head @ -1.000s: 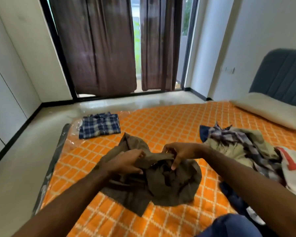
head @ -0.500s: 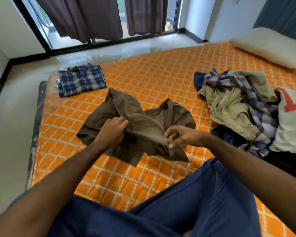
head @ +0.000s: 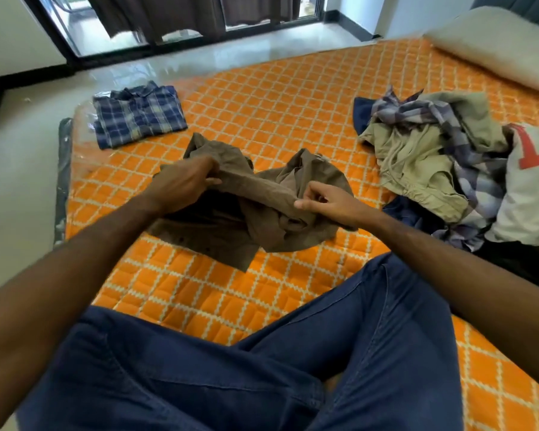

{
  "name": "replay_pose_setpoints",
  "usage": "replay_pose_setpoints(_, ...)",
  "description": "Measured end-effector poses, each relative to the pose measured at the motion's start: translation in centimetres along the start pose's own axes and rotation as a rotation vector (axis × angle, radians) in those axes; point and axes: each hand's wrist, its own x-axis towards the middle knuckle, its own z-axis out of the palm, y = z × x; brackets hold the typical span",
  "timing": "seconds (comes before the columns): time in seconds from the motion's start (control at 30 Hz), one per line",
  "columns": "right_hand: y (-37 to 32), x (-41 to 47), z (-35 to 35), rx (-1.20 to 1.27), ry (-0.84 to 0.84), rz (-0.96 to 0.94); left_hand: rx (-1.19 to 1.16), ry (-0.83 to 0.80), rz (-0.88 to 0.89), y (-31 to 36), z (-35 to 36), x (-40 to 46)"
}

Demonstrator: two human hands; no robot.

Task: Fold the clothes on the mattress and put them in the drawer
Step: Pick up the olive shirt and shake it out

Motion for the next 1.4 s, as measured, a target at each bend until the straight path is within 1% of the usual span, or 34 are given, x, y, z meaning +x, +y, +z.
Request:
replay_pose_setpoints(0.03, -0.6, 0.0, -0.1, -0.120, 0.005, -0.061, 0.038, 0.009, 0.017, -0.1, -1.1, 0.4)
replay_pose_setpoints(0.07, -1.1, 0.1, -0.1, -0.226, 0.043, -0.136, 0.083, 0.026, 0.046, -0.1, -2.2, 0.8)
replay_pose_setpoints(0.13, -1.6, 0.9, 0.0, -0.384, 0.199, -0.247, 0.212, 0.055, 0.141, -0.1, -4.4, 1.5)
replay_pose_setpoints(0.2, -2.1, 1.9, -0.1, -0.460, 0.420, -0.254, 0.350, 0.074, 0.238, 0.0, -6.4, 2.0)
replay_pose_setpoints(0.27, -2.9, 3.1, -0.7, -0.515, 0.607, -0.208, 0.434, 0.105, 0.278, 0.6, -8.3, 2.5)
replay_pose_setpoints(0.33, -5.1, 4.7, -2.8, -0.506, 0.756, -0.205, 0.515, 0.161, 0.253, 1.1, -11.2, 3.7)
replay_pose_setpoints(0.37, -6.0, 5.3, -3.6, -0.434, 0.795, -0.201, 0.541, 0.190, 0.229, 1.3, -12.1, 4.2)
replay_pose_setpoints(0.4, -8.3, 6.4, -5.5, -0.345, 0.832, -0.218, 0.592, 0.225, 0.205, 1.4, -14.4, 5.1)
replay_pose_setpoints(0.47, -13.0, 7.7, -9.3, -0.160, 0.850, -0.198, 0.672, 0.285, 0.145, 1.7, -18.9, 6.7)
replay_pose_setpoints(0.5, -15.7, 8.1, -11.6, -0.128, 0.866, -0.193, 0.717, 0.322, 0.130, 1.9, -21.5, 7.7)
replay_pose_setpoints(0.57, -20.9, 8.5, -16.6, -0.172, 0.918, -0.228, 0.794, 0.385, 0.107, 2.5, -27.0, 9.5)
replay_pose_setpoints(0.67, -29.3, 7.1, -24.7, -0.353, 1.013, -0.351, 0.924, 0.440, 0.122, 4.5, -35.4, 10.9)
replay_pose_setpoints(0.73, -34.9, 4.6, -29.5, -0.473, 1.130, -0.428, 0.965, 0.428, 0.153, 6.1, -39.9, 11.2)
replay_pose_setpoints(0.77, -37.2, 3.2, -31.2, -0.496, 1.198, -0.480, 0.984, 0.407, 0.167, 6.7, -41.4, 11.3)
replay_pose_setpoints(0.83, -41.3, -0.5, -33.8, -0.455, 1.328, -0.659, 0.985, 0.443, 0.166, 8.4, -44.2, 11.1)
replay_pose_setpoints(0.9, -43.3, -3.4, -34.8, -0.284, 1.414, -0.920, 0.890, 0.572, 0.151, 9.5, -47.2, 10.5)
replay_pose_setpoints(0.93, -43.4, -4.0, -34.8, -0.240, 1.357, -1.025, 0.809, 0.611, 0.147, 9.0, -48.5, 10.1)
replay_pose_setpoints(0.97, -43.1, -4.4, -34.8, -0.284, 1.217, -1.049, 0.746, 0.593, 0.155, 8.6, -49.6, 9.5)
replay_pose_setpoints(1.0, -42.5, -4.0, -34.6, -0.414, 1.007, -0.988, 0.717, 0.507, 0.166, 7.8, -50.4, 8.7)
replay_pose_setpoints(1.03, -41.7, -3.4, -34.1, -0.607, 0.781, -0.837, 0.731, 0.384, 0.172, 6.8, -50.5, 8.1)
replay_pose_setpoints(1.07, -40.9, -2.7, -33.8, -0.794, 0.610, -0.667, 0.787, 0.248, 0.165, 6.2, -49.8, 7.9)
replay_pose_setpoints(1.1, -40.1, -2.0, -33.4, -0.916, 0.561, -0.554, 0.822, 0.142, 0.127, 6.1, -48.7, 8.0)
replay_pose_setpoints(1.13, -40.0, -1.6, -33.1, -0.964, 0.635, -0.503, 0.823, 0.087, 0.082, 6.5, -47.6, 8.1)
replay_pose_setpoints(1.17, -40.0, -1.4, -32.7, -0.958, 0.813, -0.518, 0.766, 0.087, 0.046, 7.3, -46.6, 8.2)
replay_pose_setpoints(1.2, -40.0, -1.3, -32.5, -0.942, 1.014, -0.559, 0.711, 0.125, 0.027, 7.8, -46.0, 8.7)
replay_pose_setpoints(1.23, -40.1, -1.4, -32.2, -0.932, 1.142, -0.594, 0.679, 0.167, 0.006, 7.9, -45.8, 9.1)
replay_pose_setpoints(1.27, -40.1, -1.7, -31.7, -0.933, 1.191, -0.648, 0.667, 0.191, -0.006, 8.0, -46.0, 9.4)
replay_pose_setpoints(1.3, -40.0, -1.7, -31.6, -0.935, 1.162, -0.703, 0.643, 0.195, -0.029, 7.7, -46.4, 9.4)
replay_pose_setpoints(1.33, -40.0, -1.9, -31.7, -0.945, 1.085, -0.739, 0.603, 0.198, -0.034, 7.3, -46.7, 9.2)
replay_pose_setpoints(1.4, -40.1, -2.2, -31.9, -0.979, 0.853, -0.763, 0.492, 0.225, -0.006, 6.7, -46.8, 8.4)
